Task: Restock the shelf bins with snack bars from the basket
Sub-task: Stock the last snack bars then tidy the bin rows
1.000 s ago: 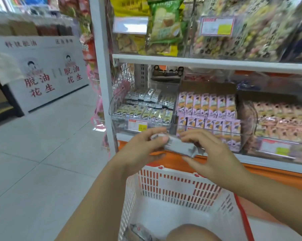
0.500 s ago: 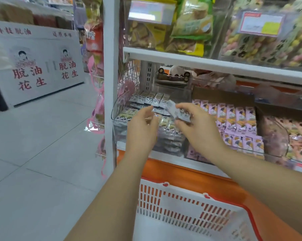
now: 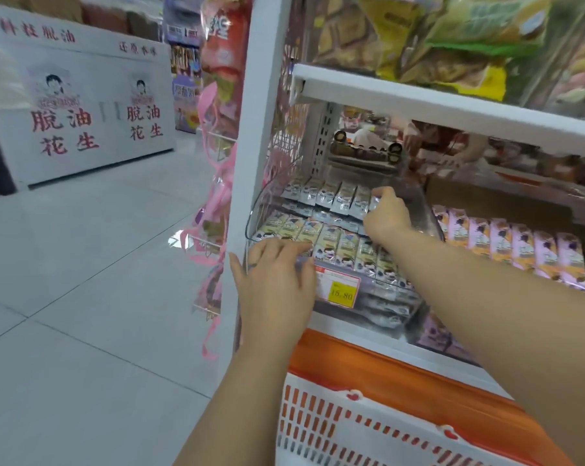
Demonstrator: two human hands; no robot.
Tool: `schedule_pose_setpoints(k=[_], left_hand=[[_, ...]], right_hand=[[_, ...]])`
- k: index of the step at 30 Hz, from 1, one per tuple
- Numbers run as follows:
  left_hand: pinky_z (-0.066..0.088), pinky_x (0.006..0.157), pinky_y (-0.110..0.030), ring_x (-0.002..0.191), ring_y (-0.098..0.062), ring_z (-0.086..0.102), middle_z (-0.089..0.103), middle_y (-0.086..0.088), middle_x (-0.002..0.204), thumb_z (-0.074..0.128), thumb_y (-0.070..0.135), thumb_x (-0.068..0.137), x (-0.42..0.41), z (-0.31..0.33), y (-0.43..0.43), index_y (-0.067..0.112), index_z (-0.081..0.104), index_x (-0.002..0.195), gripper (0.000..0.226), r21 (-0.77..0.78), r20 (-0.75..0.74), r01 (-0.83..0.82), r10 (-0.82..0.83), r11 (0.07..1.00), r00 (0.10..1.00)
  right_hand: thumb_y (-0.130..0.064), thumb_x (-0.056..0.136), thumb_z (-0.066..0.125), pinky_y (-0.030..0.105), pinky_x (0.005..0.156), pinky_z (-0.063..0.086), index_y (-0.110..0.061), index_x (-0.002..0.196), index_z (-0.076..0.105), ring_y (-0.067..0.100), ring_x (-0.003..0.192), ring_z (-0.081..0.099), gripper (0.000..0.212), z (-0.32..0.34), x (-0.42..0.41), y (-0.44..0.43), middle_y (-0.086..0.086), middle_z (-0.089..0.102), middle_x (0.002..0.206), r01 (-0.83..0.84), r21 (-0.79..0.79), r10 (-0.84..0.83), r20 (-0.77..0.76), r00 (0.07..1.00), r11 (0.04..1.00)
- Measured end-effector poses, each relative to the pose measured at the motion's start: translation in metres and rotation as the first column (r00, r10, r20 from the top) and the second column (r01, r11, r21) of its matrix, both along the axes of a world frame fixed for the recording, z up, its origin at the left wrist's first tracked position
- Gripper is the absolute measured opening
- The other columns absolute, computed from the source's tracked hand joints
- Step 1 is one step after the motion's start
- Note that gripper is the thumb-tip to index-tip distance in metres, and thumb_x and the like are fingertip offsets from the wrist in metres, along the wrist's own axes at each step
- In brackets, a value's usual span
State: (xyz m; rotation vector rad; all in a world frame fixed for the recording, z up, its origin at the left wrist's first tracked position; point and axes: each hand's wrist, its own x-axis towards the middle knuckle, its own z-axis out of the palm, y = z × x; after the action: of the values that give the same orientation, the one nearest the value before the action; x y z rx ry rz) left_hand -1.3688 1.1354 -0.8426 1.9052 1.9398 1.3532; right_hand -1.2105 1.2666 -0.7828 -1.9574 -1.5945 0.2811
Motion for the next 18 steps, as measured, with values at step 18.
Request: schedule_pose_setpoints(k=[18], left_hand=[[-0.002,0.117,-0.045,0.133,-0.011,0.035,0.044,0.011,0.139,0.051,0.025,0.094,-0.001,0.003,-0.008,0.030,0.058,0.124,0.031,0.011,0.003,0.053,-0.053,0.999,0.999]], right_hand=[[0.001,0.092,0.042,0.040,0.110,0.028,-0.010,0.149,0.015,0.038,0.139,0.020,0.064,0.023,0.003,-0.028,0.016,0.020,0.154,-0.070,-0.160,0.094,0.149,0.984,0.985]])
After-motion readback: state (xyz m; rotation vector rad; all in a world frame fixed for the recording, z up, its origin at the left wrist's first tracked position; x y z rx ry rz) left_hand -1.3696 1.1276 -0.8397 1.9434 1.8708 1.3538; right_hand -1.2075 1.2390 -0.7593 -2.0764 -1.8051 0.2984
